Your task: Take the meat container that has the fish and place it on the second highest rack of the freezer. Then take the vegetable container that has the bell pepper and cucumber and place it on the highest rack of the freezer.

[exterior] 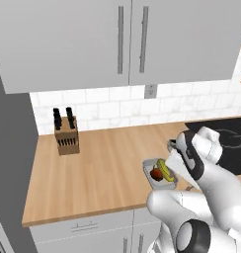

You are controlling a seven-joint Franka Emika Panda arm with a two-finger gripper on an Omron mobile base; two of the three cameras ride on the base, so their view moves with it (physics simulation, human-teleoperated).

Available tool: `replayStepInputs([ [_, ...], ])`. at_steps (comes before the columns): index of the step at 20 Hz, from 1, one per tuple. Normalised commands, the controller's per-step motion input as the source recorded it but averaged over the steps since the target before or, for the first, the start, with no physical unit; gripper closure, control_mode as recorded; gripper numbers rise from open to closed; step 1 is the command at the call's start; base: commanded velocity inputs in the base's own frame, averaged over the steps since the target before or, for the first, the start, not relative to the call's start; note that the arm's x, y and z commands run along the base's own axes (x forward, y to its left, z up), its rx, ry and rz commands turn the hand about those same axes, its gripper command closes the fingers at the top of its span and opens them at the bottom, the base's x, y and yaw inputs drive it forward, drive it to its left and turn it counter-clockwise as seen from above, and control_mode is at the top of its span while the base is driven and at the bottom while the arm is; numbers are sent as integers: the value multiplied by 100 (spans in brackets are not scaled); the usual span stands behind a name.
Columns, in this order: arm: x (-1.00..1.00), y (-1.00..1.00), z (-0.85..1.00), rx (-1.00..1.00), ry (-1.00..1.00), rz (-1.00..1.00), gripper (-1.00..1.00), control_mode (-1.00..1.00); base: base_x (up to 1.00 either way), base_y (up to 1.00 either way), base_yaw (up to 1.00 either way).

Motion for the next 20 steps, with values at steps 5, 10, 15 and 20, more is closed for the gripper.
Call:
replayStepInputs([
  [5,13,1,-7,-1,11,0,-100,-100,0,0,0],
  [10,24,0,-29,0,12,0,-100,-100,0,0,0],
  [15,31,0,-13,0,2,0,-100,-100,0,0,0],
  [20,16,0,-30,0,5,0,-100,-100,0,0,0],
])
